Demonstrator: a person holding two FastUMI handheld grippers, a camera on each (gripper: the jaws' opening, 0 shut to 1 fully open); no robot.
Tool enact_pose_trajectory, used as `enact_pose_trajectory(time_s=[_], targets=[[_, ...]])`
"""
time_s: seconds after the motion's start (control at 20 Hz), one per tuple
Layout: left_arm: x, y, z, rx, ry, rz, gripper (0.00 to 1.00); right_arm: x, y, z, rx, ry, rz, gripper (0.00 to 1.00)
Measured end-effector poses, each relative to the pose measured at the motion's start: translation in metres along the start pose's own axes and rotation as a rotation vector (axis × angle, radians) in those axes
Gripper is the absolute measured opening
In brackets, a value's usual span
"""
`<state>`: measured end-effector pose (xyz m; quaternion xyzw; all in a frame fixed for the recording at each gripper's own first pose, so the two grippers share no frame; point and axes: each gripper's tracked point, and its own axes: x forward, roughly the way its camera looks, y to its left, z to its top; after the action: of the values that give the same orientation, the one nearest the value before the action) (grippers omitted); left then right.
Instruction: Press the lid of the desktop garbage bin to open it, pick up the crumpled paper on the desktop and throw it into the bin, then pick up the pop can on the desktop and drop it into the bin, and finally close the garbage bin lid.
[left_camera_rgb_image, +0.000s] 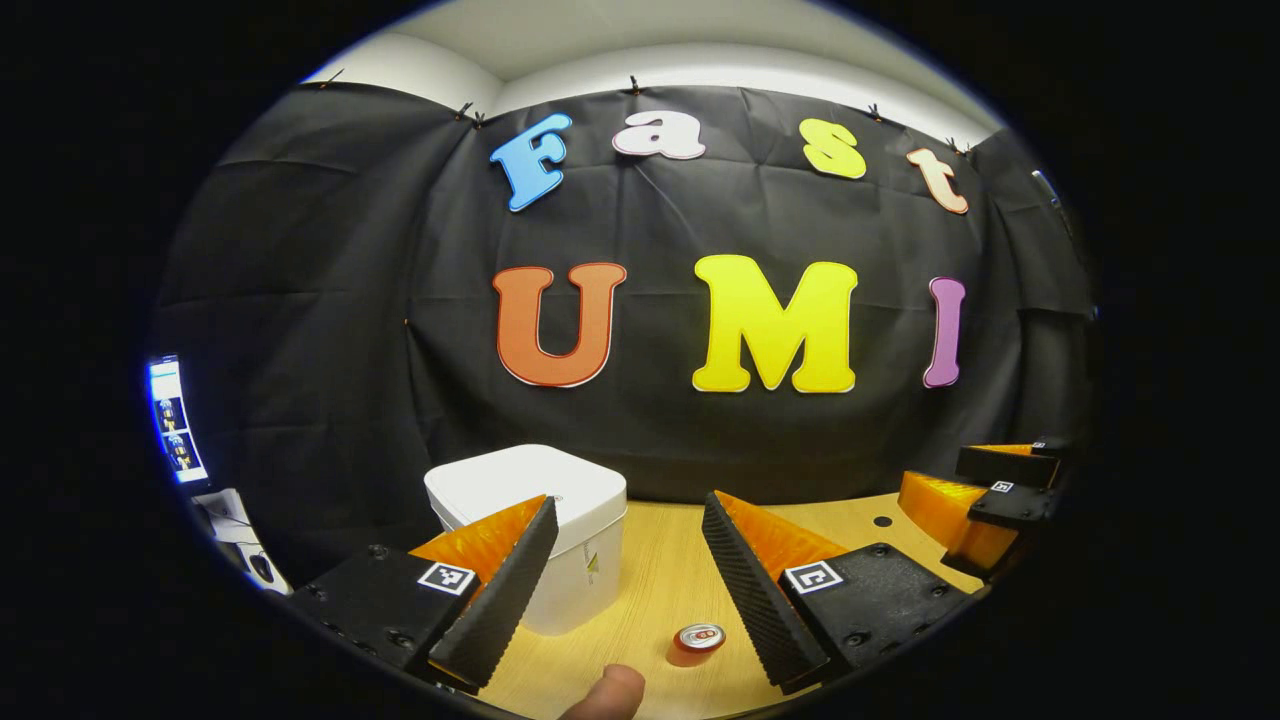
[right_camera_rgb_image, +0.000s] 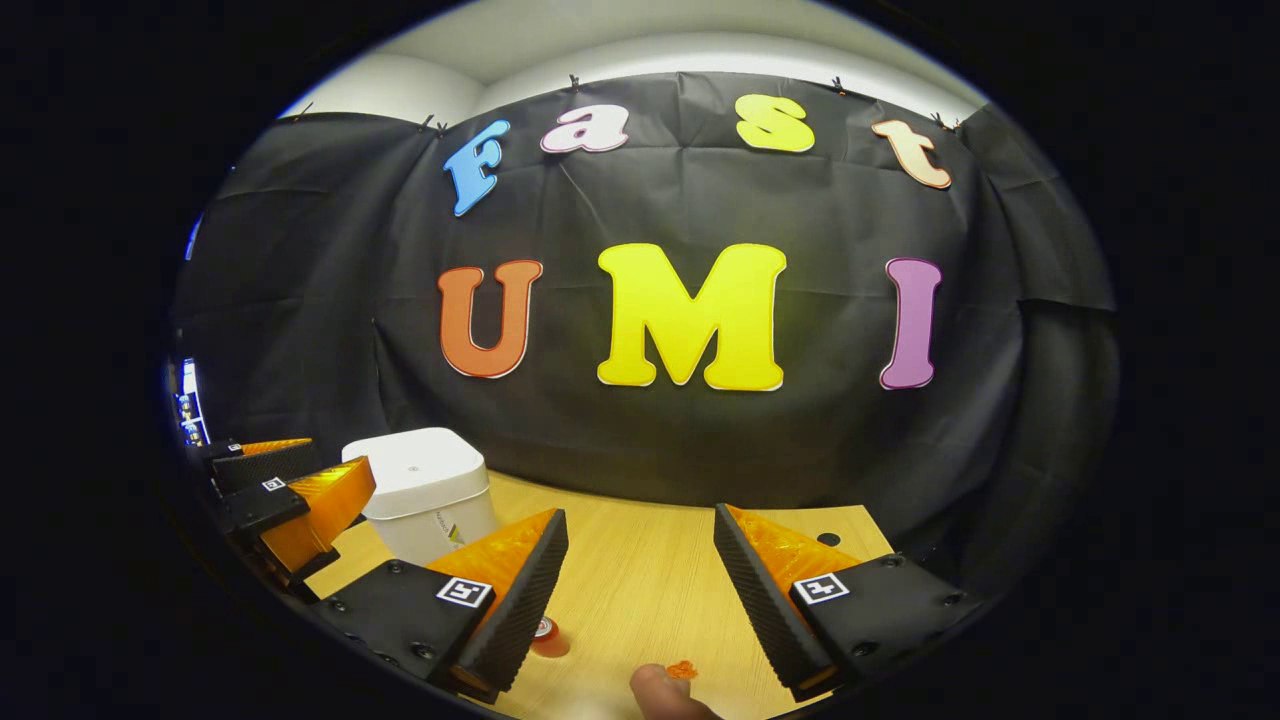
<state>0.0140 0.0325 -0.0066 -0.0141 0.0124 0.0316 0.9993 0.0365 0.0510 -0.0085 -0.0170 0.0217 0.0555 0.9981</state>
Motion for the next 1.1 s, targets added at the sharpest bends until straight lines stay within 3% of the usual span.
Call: enact_pose_trajectory(time_s=[1.1], targets=[[-0.003,-0.003,-0.011,0.020,0.035,-0.015,0.96,-0.004,-0.006,-0.012,0.016,0.028,-0.021,0.93]])
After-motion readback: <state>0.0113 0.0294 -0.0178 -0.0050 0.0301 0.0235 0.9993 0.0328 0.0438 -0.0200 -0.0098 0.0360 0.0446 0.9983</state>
